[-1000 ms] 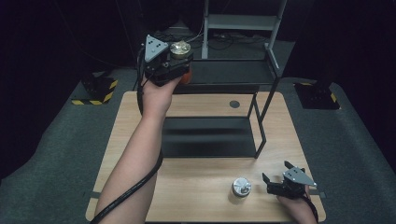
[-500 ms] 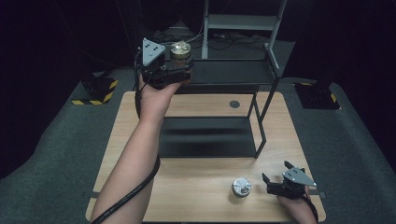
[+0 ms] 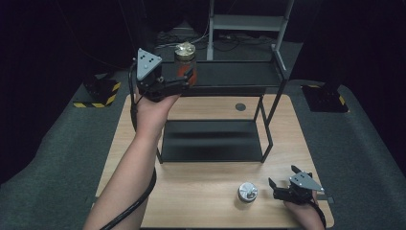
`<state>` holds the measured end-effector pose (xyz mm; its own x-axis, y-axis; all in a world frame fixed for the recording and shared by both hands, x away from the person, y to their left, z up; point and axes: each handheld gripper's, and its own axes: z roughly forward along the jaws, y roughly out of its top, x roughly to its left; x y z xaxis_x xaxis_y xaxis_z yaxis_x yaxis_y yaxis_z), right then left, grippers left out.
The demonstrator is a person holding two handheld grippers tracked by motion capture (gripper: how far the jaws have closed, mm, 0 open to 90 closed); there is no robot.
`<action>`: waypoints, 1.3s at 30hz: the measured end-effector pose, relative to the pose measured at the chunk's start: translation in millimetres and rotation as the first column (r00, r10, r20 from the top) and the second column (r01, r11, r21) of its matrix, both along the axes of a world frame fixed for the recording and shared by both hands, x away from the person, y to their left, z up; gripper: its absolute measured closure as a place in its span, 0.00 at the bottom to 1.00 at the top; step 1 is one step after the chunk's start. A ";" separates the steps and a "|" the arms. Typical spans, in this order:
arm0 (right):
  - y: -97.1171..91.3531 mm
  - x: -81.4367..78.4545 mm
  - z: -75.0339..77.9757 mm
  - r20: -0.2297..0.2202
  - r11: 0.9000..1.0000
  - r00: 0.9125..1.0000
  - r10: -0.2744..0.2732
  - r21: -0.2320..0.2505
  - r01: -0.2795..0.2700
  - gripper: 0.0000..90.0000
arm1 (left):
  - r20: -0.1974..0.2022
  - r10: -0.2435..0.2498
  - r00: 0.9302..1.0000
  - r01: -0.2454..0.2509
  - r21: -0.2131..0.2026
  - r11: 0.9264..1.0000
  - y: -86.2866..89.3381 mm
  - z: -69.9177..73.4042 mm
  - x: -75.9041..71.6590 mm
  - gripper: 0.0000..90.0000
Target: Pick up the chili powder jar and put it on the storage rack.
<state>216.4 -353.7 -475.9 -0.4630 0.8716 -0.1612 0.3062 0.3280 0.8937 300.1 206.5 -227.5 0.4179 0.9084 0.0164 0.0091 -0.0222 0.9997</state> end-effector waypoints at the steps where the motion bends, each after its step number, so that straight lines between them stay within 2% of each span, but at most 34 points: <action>1: 0.0 0.0 0.0 0.000 1.000 1.000 0.000 0.000 0.000 0.00 | 0.000 -0.001 1.000 0.001 0.000 1.000 0.9 -0.4 -1.7 0.00; 8: 0.5 0.1 0.0 0.001 1.000 1.000 0.001 -0.004 -0.001 0.00 | 0.015 -0.006 1.000 0.006 0.007 1.000 5.3 -7.9 -18.2 0.00; 22: 1.2 -0.1 -0.1 0.003 1.000 1.000 0.001 -0.007 -0.001 0.00 | 0.022 0.009 1.000 -0.010 0.051 0.999 6.7 -27.7 -54.6 0.00; 31: 1.4 0.2 0.1 0.001 1.000 1.000 -0.001 -0.007 0.001 0.00 | 0.000 -0.004 1.000 0.004 0.064 0.998 10.9 -49.4 -71.1 0.00; 39: 1.8 0.0 0.0 0.002 1.000 1.000 -0.001 -0.009 0.001 0.00 | -0.054 -0.019 0.998 0.023 0.078 0.997 13.9 -76.3 -79.3 0.01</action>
